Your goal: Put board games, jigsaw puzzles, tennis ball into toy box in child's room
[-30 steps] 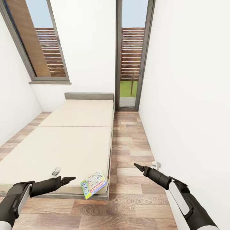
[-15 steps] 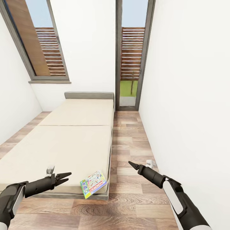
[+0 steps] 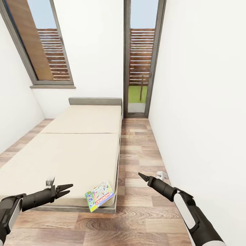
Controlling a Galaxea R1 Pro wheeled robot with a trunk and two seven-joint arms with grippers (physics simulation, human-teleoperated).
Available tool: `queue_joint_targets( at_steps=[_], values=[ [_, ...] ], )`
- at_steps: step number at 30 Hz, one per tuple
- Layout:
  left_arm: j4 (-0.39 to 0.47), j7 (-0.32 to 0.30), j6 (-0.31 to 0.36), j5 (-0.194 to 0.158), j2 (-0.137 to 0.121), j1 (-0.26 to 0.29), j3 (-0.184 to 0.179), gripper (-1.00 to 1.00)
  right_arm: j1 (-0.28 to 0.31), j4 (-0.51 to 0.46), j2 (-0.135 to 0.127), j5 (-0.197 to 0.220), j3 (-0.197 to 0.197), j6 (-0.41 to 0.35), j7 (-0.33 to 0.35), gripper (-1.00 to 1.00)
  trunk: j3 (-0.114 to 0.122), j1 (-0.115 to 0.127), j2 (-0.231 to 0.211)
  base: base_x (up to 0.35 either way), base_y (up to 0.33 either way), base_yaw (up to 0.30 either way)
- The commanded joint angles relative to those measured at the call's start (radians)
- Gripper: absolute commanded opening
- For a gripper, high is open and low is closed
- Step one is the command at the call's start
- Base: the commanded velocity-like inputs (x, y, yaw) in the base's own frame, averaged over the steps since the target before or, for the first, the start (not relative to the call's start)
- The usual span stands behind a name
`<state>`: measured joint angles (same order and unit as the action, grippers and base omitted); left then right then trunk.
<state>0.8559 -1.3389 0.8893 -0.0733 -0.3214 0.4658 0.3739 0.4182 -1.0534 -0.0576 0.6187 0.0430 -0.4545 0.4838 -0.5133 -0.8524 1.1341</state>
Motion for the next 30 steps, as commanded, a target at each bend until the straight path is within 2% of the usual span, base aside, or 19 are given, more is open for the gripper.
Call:
queue_joint_targets(
  at_steps=[1, 30],
  values=[
    [0.0, -0.002, 0.01, -0.002, 0.0, 0.001, 0.0, 1.0, 0.001, -0.001, -0.001, 0.008, 0.001, -0.006, -0.006, 1.0, -0.004, -0.004, 0.008, 0.0, 0.0, 0.0],
    [0.0, -0.002, 0.008, -0.002, -0.001, 0.001, 0.0, 1.0, 0.001, 0.006, -0.001, 0.012, -0.002, 0.0, -0.014, 1.0, -0.095, -0.115, 0.211, 0.0, 0.0, 0.0]
  ],
)
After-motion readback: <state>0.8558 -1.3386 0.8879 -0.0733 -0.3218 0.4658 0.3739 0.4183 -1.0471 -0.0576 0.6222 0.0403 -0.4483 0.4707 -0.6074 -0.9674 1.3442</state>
